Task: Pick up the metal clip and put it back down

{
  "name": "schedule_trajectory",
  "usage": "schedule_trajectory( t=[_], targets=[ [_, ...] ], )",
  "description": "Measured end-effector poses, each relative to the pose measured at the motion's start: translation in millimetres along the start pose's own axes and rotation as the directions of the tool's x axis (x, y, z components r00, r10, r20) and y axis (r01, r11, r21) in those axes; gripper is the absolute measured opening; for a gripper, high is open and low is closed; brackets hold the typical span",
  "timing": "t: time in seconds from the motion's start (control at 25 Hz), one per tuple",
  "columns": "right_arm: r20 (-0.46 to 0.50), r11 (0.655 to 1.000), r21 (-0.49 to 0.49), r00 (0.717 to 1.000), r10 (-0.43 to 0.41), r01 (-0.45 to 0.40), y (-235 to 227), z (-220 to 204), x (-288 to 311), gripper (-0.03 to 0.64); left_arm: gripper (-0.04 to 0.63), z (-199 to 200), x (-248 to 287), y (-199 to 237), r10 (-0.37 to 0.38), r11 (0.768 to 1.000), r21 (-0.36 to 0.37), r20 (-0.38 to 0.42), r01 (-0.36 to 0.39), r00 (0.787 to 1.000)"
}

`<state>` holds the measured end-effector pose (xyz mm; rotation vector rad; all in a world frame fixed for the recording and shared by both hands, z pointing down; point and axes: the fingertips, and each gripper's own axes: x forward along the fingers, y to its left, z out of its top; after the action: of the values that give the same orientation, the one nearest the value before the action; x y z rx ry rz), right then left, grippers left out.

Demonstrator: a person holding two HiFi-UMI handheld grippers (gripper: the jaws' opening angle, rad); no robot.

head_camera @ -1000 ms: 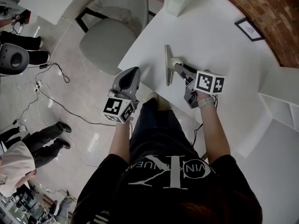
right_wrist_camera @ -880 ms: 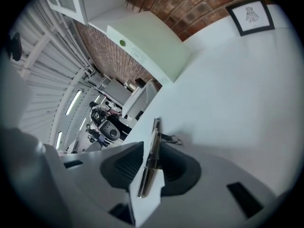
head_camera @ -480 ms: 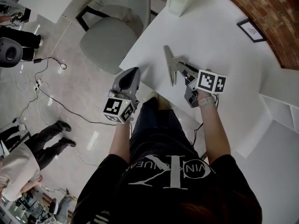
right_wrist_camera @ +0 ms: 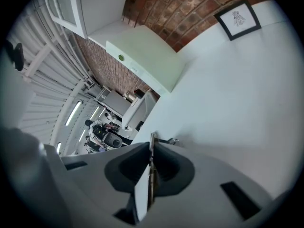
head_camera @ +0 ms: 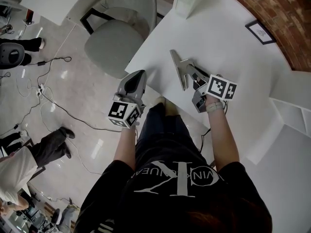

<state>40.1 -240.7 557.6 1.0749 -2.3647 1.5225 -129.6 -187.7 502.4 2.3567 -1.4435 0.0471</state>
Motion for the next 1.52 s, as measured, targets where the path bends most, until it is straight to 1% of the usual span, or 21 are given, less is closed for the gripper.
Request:
schedule_trajectory(
  t=[0.28, 0.56, 0.88, 1.12, 1.24, 1.4, 1.52],
  targets=[
    [0.074, 1.0, -0.011, 0.997, -0.006, 0.007, 2.3, 14.9, -14.6, 0.034, 0.011, 5.4, 1.4, -4.3, -0.016, 1.0, 0.012, 0.009, 0.016, 1.0],
    [0.137, 0.997, -0.075, 0.99, -0.024, 0.034, 11.5, 34.9, -33.3, 0.032, 0.011, 19.4, 3.1, -6.6, -0.024, 0.999, 0.023, 0.029, 0.024, 0.999],
    [0.198, 0.992, -0.117, 0.98, -0.018, 0.042, 23.5, 56.1, -53.2, 0.032, 0.011, 37.0, 8.9, -14.1, -0.04, 0.998, 0.043, 0.054, 0.038, 0.998],
    [0.243, 0.991, -0.13, 0.97, -0.008, 0.04, 31.0, 66.0, -65.4, 0.032, 0.011, 50.0, 10.7, -19.1, -0.049, 0.997, 0.06, 0.076, 0.045, 0.996],
    [0.26, 0.987, -0.15, 0.966, -0.013, 0.053, 36.4, 71.6, -73.1, 0.032, 0.011, 56.2, 12.0, -21.5, -0.051, 0.997, 0.066, 0.085, 0.045, 0.995],
    [0.299, 0.988, -0.147, 0.954, -0.006, 0.053, 37.7, 80.5, -83.8, 0.032, 0.011, 64.4, 12.7, -23.8, -0.054, 0.996, 0.074, 0.1, 0.047, 0.994],
    [0.315, 0.985, -0.163, 0.949, -0.003, 0.057, 46.1, 86.1, -90.9, 0.032, 0.011, 72.3, 11.1, -25.6, -0.056, 0.996, 0.079, 0.114, 0.047, 0.992]
  ],
)
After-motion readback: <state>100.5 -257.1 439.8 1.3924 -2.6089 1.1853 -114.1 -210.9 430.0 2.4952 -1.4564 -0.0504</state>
